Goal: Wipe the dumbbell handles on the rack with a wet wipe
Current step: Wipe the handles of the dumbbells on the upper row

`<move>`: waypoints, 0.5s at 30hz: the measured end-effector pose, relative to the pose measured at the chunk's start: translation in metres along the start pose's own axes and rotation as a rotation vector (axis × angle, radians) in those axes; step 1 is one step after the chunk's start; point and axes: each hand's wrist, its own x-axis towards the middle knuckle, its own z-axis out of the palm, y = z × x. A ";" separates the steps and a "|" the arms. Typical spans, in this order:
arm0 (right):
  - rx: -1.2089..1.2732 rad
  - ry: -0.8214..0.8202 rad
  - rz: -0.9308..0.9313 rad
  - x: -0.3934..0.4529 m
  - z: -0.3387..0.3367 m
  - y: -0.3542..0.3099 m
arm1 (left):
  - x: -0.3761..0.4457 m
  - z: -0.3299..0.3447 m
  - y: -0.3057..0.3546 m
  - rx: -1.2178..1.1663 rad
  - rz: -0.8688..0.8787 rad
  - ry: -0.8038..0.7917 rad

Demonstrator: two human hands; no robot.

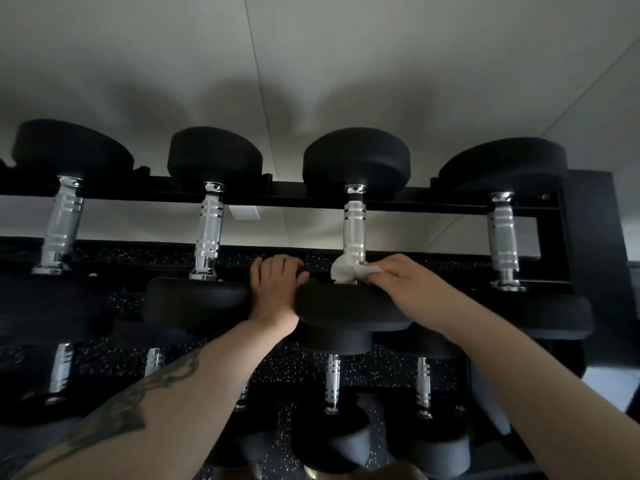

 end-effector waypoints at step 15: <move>0.214 0.079 0.150 0.018 -0.012 0.013 | 0.003 0.000 -0.001 -0.036 -0.039 -0.067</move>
